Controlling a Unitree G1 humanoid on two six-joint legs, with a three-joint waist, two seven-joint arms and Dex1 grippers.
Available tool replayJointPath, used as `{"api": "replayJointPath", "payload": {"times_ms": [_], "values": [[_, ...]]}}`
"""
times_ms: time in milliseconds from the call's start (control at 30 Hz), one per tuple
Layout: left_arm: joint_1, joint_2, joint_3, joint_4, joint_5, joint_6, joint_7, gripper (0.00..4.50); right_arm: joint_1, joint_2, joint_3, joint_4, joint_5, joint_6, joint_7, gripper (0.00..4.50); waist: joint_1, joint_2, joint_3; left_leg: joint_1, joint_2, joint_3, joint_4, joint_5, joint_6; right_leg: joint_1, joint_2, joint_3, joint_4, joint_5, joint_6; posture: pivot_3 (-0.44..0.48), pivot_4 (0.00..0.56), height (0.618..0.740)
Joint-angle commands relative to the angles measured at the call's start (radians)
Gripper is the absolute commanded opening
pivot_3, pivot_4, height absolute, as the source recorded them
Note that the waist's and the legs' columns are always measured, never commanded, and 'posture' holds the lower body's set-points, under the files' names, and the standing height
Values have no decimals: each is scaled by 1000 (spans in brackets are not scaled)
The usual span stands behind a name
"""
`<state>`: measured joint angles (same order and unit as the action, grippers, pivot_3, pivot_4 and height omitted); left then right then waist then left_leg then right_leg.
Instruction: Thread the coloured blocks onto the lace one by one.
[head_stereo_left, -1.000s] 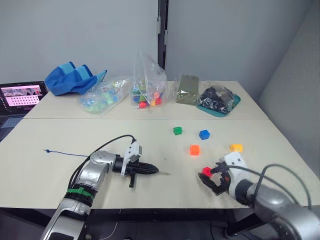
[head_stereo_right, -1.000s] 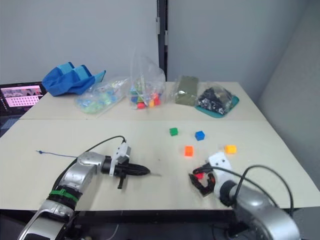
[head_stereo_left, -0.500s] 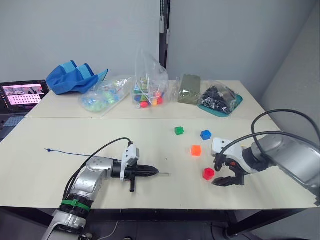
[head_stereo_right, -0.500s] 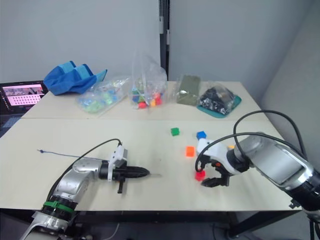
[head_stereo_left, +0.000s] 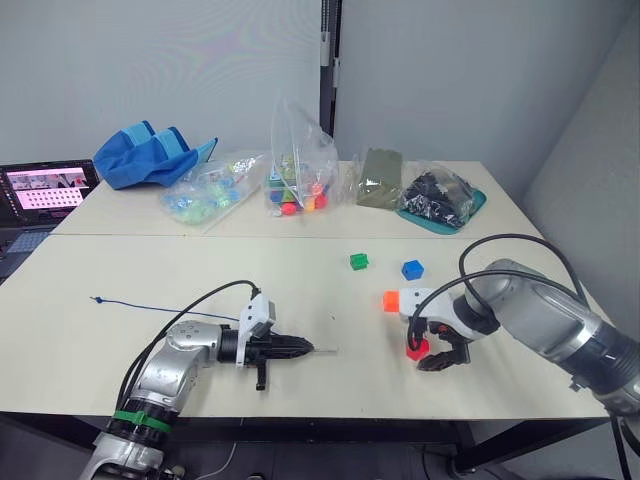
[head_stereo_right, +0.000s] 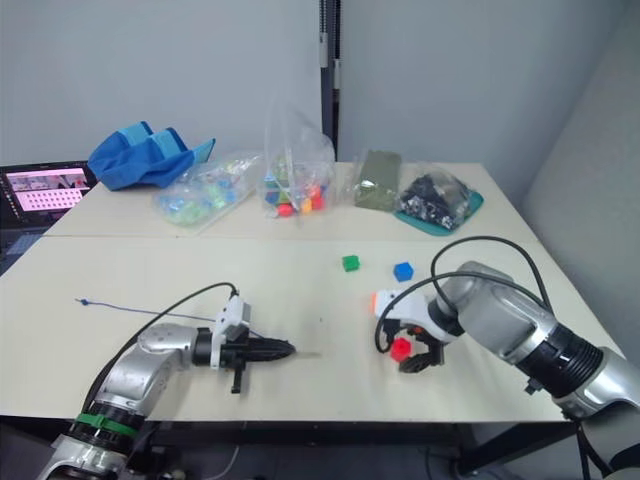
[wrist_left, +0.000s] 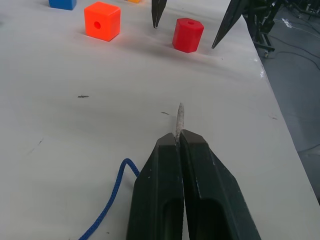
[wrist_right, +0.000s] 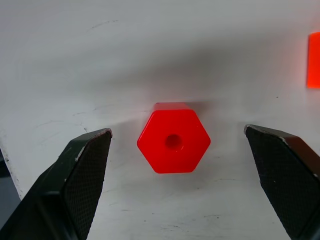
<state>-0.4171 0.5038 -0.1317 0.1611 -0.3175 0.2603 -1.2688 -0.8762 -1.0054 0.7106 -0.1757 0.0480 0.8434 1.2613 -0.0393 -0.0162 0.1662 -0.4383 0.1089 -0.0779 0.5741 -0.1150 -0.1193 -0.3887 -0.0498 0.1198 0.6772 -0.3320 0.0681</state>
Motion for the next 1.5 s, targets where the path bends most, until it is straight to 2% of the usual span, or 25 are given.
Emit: {"api": "replayJointPath", "payload": {"times_ms": [33, 133, 333, 467, 567, 733, 800, 967, 1067, 1200, 1433, 1500], "values": [[-7, 2, 9, -31, -18, -9, 2, 0, 6, 7, -27, -5, -32, -6, 17, 4240, 0, 0, 0, 0, 0, 0, 0, 0, 0, 0, 0, 0, 0, 0, 0, 0, 150, 740], [-10, 1, 6, -26, -15, -11, 1, 0, 10, 19, -35, -4, -44, 5, 24, 3374, 0, 0, 0, 0, 0, 0, 0, 0, 0, 0, 0, 0, 0, 0, 0, 0, 150, 740], [-17, -2, 5, -14, -15, -3, 2, 0, 16, 27, -46, -18, -53, 31, 36, 1337, 0, 0, 0, 0, 0, 0, 0, 0, 0, 0, 0, 0, 0, 0, 0, 0, 150, 740], [-21, 0, 4, -7, -14, -6, -2, 0, 30, 30, -101, -65, -8, 78, 36, 1327, 0, 0, 0, 0, 0, 0, 0, 0, 0, 0, 0, 0, 0, 0, 0, 0, 150, 740], [-23, 1, 4, -3, -13, -7, -5, 0, 83, 79, -201, -77, 60, 76, 5, 1327, 0, 0, 0, 0, 0, 0, 0, 0, 0, 0, 0, 0, 0, 0, 0, 0, 150, 740], [-27, 7, 3, 3, -13, -7, -13, 0, 251, 313, -500, -76, 246, 1, -137, 1327, -2, -1, 0, 0, 0, 0, 0, 0, 0, 1, 0, 0, 1, 0, 0, 0, 150, 740], [-33, 9, 0, 8, -12, -7, -20, 0, 352, 394, -569, -64, 258, -72, -214, 1327, -2, -1, 0, 0, 0, -1, 1, 0, 0, 1, 0, 0, 2, 0, 0, 0, 150, 740], [-60, 12, -6, 35, -7, -11, -38, 0, 516, 488, -618, -12, 250, -273, -292, 1327, 9, -1, 0, 0, -1, -1, 2, 0, 0, 2, -1, -1, 1, 0, 0, 0, 150, 740], [-75, 14, -7, 51, -5, -16, -47, 0, 568, 499, -613, 38, 225, -393, -303, 1327, 7, -1, 0, 0, -1, -1, 1, 0, 0, 2, -1, -1, 2, 0, 0, 0, 150, 740], [-86, 18, -15, 68, 4, -26, -61, 0, 601, 498, -593, 128, 190, -555, -286, 1327, 1, -1, 0, 0, -1, -1, 1, 0, 0, 2, -1, -1, 2, 0, 1, 0, 150, 740], [-104, 24, -17, 86, 7, -33, -69, 0, 615, 482, -609, 215, 215, -654, -243, 1327, 3, -1, 0, 1, -1, -1, 1, 0, 0, 3, -1, -1, 2, 0, 1, 0, 150, 740], [-102, 28, -18, 84, 6, -32, -71, 0, 604, 447, -619, 177, 234, -609, -224, 2371, 6, -1, 0, 1, -1, -1, 1, 0, 0, 3, -1, -1, 2, 0, 1, 0, 150, 740]]}}
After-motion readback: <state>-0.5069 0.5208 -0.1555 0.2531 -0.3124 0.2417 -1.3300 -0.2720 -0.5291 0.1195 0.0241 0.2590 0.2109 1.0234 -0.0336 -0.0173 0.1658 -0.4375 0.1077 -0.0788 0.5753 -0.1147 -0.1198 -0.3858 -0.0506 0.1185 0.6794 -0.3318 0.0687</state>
